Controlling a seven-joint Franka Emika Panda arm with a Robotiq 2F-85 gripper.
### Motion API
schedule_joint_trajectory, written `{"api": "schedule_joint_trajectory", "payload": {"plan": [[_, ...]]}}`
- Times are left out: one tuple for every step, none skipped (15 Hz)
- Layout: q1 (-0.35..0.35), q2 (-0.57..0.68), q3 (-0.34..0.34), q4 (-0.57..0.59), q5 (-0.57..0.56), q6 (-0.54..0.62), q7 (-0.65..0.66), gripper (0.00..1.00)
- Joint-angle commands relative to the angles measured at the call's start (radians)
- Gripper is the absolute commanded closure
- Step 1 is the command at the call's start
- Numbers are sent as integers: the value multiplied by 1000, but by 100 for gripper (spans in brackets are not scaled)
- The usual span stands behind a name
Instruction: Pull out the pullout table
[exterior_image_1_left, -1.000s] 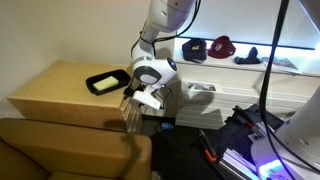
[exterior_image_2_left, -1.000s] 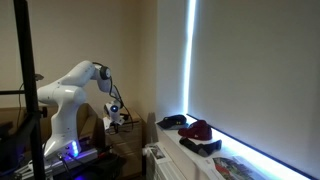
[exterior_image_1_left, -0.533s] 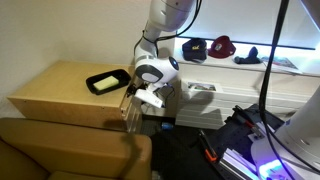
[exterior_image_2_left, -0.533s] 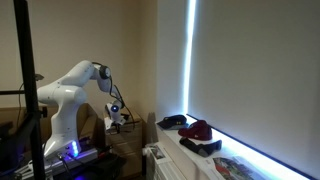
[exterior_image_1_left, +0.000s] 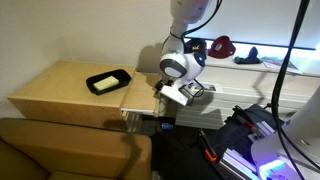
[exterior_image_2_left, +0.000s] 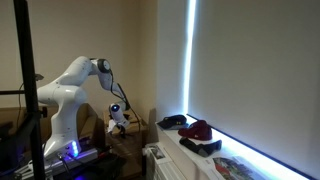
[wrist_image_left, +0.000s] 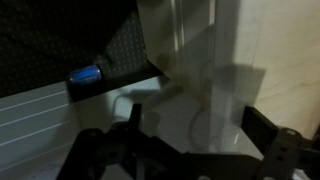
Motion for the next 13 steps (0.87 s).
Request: {"api": "schedule_joint_trajectory", "payload": {"plan": [[7, 22, -105, -117, 86, 6, -54, 0], [4, 12, -120, -142, 90, 21, -45, 0], [1, 9, -132, -161, 91, 35, -34, 0], [-5, -1, -147, -179, 85, 53, -24, 0], [-10, -5, -156, -186, 80, 75, -9, 0], [19, 4, -186, -191, 39, 94, 65, 0], [8, 2, -179, -190, 19, 126, 113, 0], [10, -65, -163, -215, 44, 77, 37, 0], [10, -64, -168, -217, 33, 97, 65, 0], [10, -62, -170, -217, 31, 105, 78, 0], [10, -62, -170, -216, 31, 106, 82, 0], [11, -62, -170, -216, 31, 108, 84, 0], [11, -62, -170, -215, 31, 109, 85, 0]]}}
